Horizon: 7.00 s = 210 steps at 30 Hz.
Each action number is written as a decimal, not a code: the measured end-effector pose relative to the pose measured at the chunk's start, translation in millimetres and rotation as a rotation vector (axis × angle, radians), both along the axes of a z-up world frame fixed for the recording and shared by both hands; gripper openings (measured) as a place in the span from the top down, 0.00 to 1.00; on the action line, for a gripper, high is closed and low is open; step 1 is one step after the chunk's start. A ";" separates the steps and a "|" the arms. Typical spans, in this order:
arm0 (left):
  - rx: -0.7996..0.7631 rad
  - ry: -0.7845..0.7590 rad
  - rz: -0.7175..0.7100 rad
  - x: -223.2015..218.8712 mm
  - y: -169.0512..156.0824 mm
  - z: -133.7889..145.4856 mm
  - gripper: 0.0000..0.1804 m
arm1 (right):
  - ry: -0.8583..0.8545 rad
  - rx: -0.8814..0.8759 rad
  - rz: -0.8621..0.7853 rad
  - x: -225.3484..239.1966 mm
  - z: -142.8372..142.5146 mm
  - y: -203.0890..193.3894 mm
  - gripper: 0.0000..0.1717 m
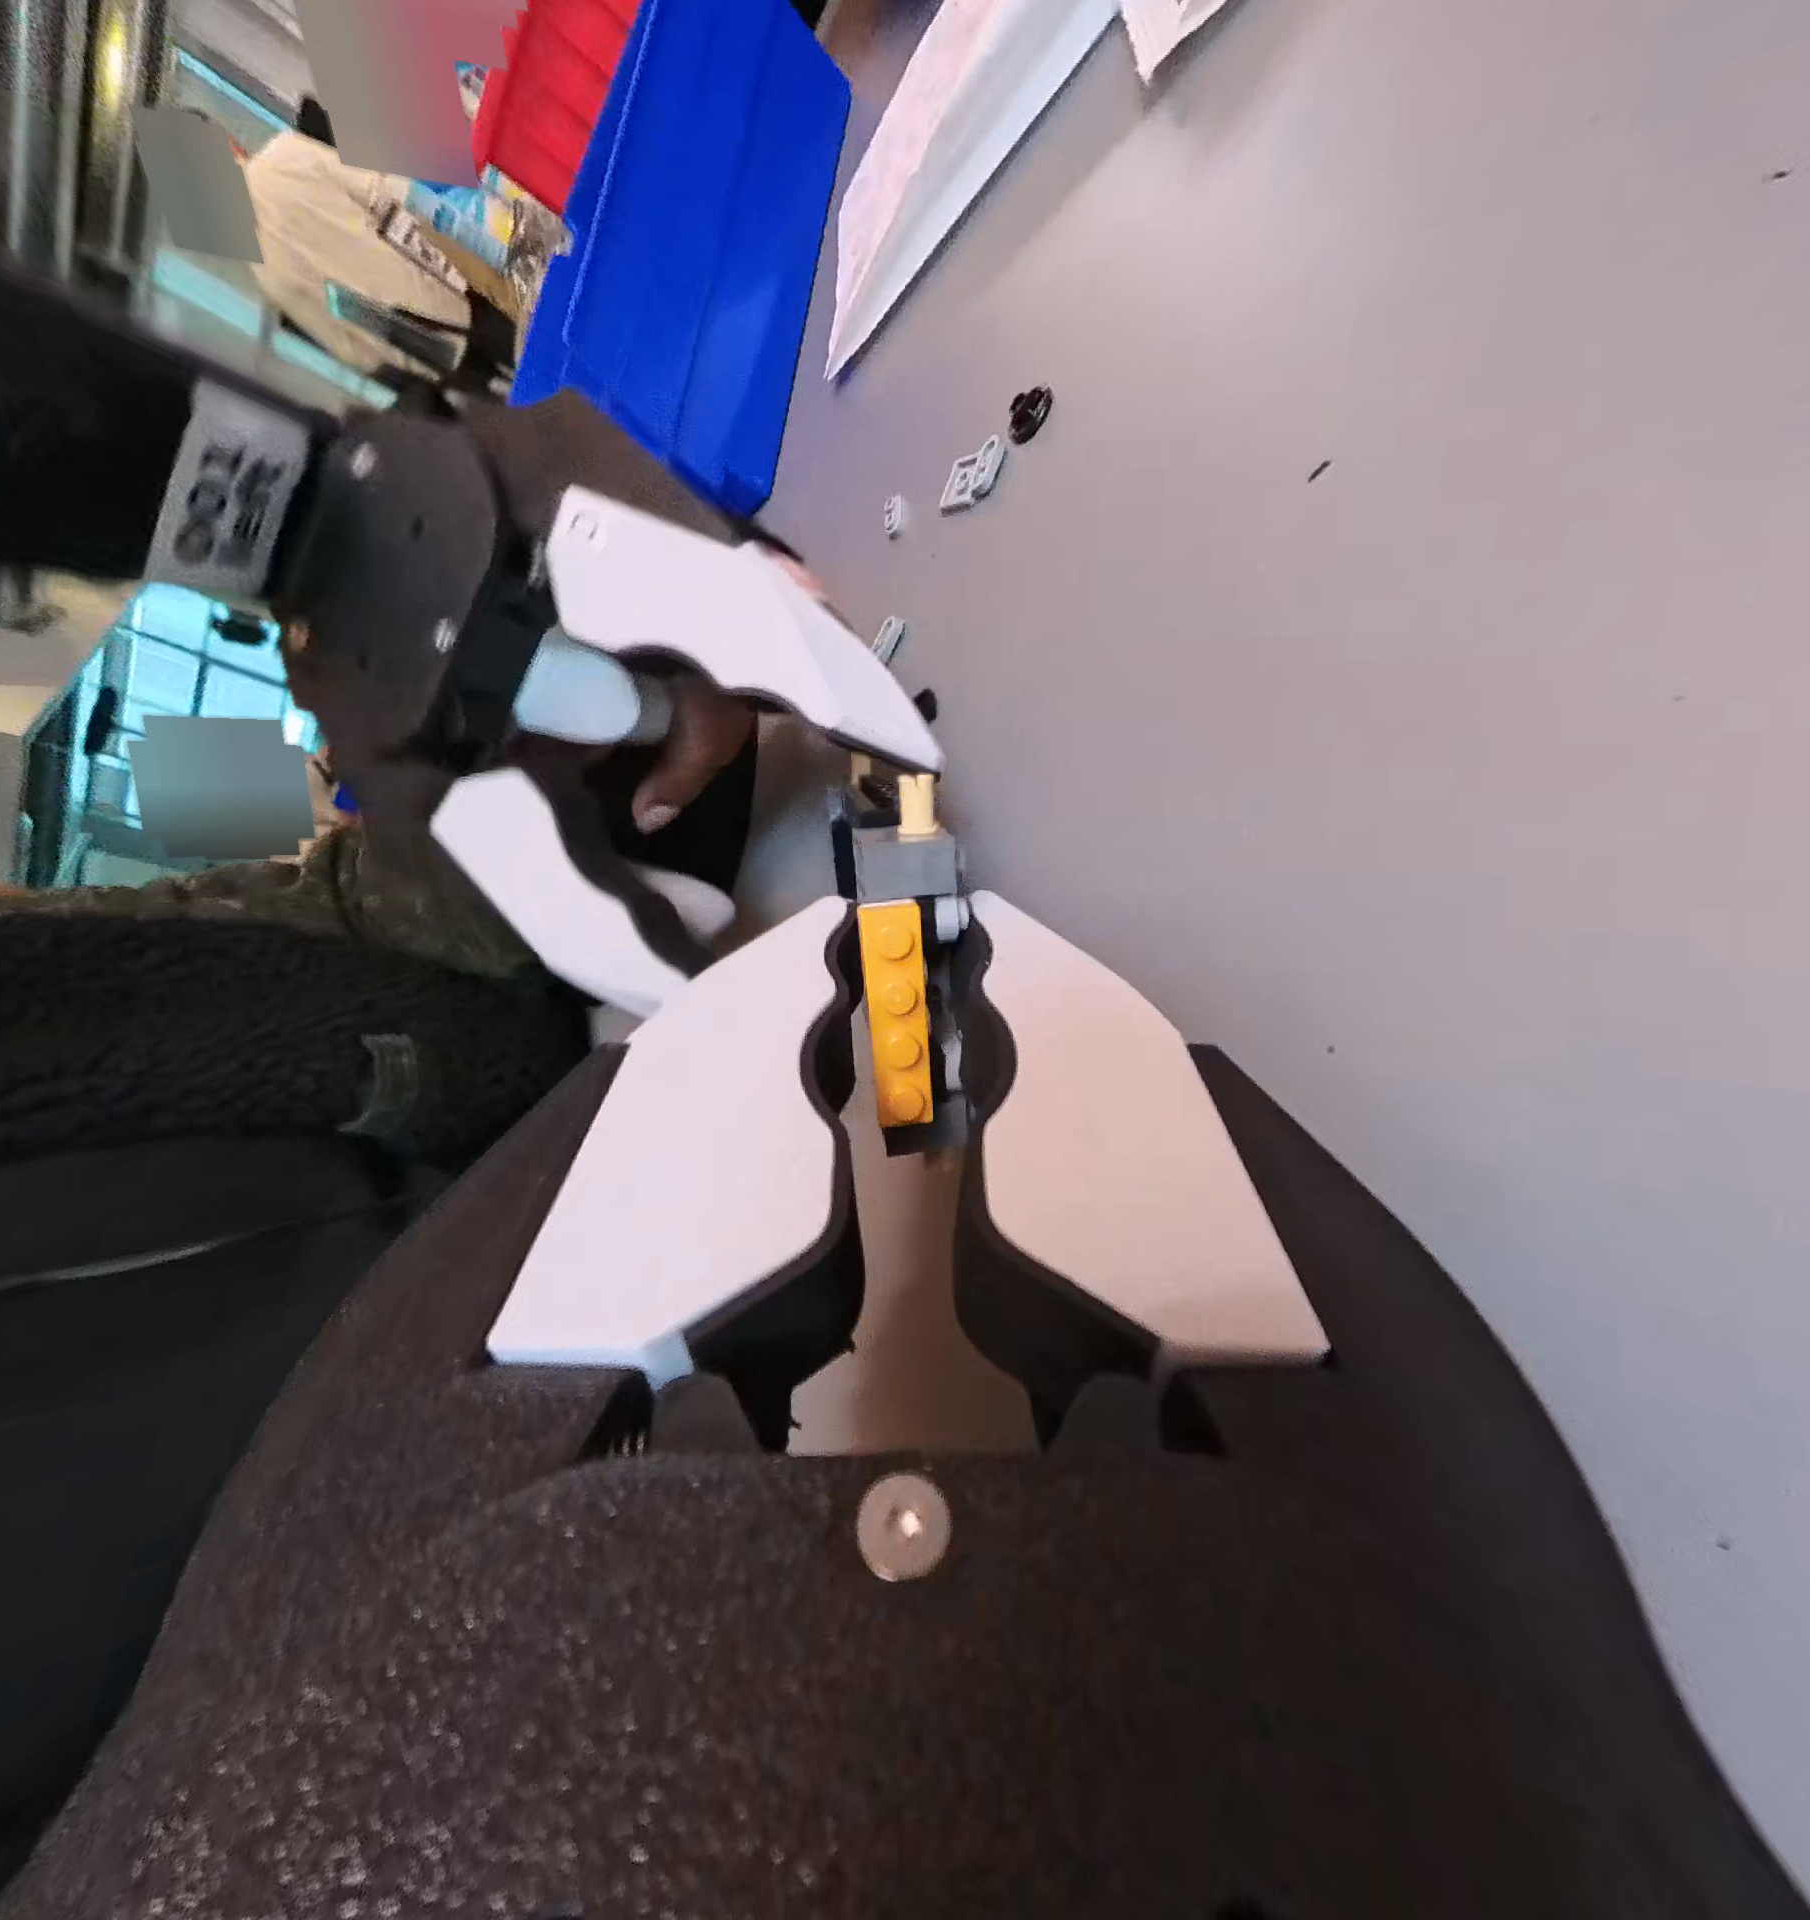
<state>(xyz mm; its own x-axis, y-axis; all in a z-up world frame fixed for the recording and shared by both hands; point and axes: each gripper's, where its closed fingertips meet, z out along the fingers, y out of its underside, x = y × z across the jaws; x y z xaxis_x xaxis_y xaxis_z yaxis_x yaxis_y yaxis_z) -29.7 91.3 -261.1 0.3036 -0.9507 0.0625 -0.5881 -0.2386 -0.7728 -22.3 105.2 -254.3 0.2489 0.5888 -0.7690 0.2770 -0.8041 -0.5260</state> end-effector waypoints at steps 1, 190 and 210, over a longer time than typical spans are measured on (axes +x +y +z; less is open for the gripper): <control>0.058 0.058 0.008 -0.3 1.5 -3.8 0.64 | 0.003 -0.007 -0.022 -0.7 -0.1 2.3 0.91; 0.651 -0.028 -0.003 -2.2 16.4 51.4 0.84 | -0.401 1.344 0.193 5.8 31.3 7.3 0.91; 0.516 -0.464 0.027 -18.5 6.6 113.6 0.92 | -0.010 1.162 -0.009 16.0 82.5 12.2 0.72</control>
<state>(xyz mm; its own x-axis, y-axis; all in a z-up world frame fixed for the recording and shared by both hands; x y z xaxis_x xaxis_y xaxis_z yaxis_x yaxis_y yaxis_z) -48.2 97.9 -147.5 0.3792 -0.8860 -0.2667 -0.1688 0.2171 -0.9614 -6.3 117.4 -171.8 0.2600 0.9366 0.2349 0.2815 0.1592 -0.9463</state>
